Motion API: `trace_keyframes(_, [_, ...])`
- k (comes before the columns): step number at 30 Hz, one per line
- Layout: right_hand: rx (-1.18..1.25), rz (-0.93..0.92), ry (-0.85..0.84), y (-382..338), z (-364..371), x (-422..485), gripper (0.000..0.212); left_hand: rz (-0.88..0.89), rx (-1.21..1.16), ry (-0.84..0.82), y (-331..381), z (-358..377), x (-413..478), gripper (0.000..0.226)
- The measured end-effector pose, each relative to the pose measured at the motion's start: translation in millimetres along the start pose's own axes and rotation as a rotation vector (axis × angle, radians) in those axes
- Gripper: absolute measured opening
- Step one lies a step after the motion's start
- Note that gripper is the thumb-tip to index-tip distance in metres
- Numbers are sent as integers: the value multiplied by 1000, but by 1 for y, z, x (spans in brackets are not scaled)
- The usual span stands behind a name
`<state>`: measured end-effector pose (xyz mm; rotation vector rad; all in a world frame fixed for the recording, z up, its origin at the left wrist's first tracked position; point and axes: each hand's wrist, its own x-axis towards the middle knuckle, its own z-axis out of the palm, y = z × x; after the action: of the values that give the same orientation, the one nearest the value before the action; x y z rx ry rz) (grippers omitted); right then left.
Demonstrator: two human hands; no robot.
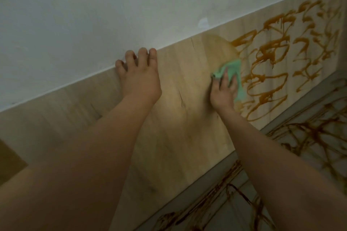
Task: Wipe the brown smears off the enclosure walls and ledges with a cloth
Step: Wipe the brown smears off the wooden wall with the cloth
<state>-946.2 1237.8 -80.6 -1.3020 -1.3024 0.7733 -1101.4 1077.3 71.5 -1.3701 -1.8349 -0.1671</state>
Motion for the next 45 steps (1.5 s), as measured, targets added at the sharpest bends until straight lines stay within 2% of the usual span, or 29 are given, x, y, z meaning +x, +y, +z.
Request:
trace_keyframes(2, [94, 308, -84, 51, 4, -21, 63, -3, 3, 1, 2, 1, -1, 90])
trace_keyframes(4, [136, 465, -181, 81, 18, -54, 61, -11, 7, 2, 1, 2, -1, 91])
trace_keyframes(6, [209, 567, -194, 87, 34, -81, 61, 0, 8, 7, -2, 0, -1, 91])
trace_keyframes(8, [273, 563, -140, 72, 42, -92, 59, 12, -3, 0, -3, -2, 0, 90])
trace_keyframes(11, [320, 334, -73, 34, 33, -97, 58, 0, -14, -21, -2, -4, -3, 88])
trace_keyframes(14, [380, 127, -49, 0, 16, -99, 48, -4, -23, -21, 1, -6, -3, 90])
trace_keyframes(16, [553, 182, -68, -12, 4, -99, 44, -4, -37, -28, -1, -8, -3, 89])
trace_keyframes(22, [956, 597, -159, -20, -24, -103, 32, 25, -145, -101, -8, -20, -1, 79])
trace_keyframes(25, [1039, 785, -204, -44, -37, -113, 38, 30, -173, -164, -13, -25, 2, 73])
trace_keyframes(27, [1022, 834, -257, -62, -45, -120, 43, 33, -172, -214, -12, -31, 2, 75])
trace_keyframes(31, [1008, 878, -340, -106, -72, -134, 46, 42, -206, -435, -13, -56, 13, 88])
trace_keyframes(35, [947, 939, -312, -146, -111, -145, 48, 47, -251, -674, -19, -85, 29, 101])
trace_keyframes(37, [898, 990, -267, -169, -137, -148, 48, 19, -299, -823, -22, -102, 46, 98])
trace_keyframes(38, [872, 994, -273, -183, -151, -149, 47, 4, -346, -870, -24, -113, 56, 89])
trace_keyframes(39, [838, 981, -293, -197, -166, -148, 45, -17, -429, -893, -24, -128, 67, 70])
trace_keyframes(40, [767, 935, -348, -212, -179, -147, 41, -67, -582, -917, -23, -141, 73, 46])
trace_keyframes(41, [625, 854, -408, -228, -191, -144, 34, -160, -788, -984, -20, -158, 77, 32])
trace_keyframes(43, [313, 645, -515, -258, -207, -140, 25, -434, -1227, -1263, -4, -190, 77, 36])
trace_keyframes(44, [190, 541, -580, -265, -213, -138, 32, -571, -1397, -1409, 5, -206, 77, 45])
trace_keyframes(45, [52, 440, -674, -275, -222, -135, 45, -672, -1527, -1484, 14, -222, 76, 49])
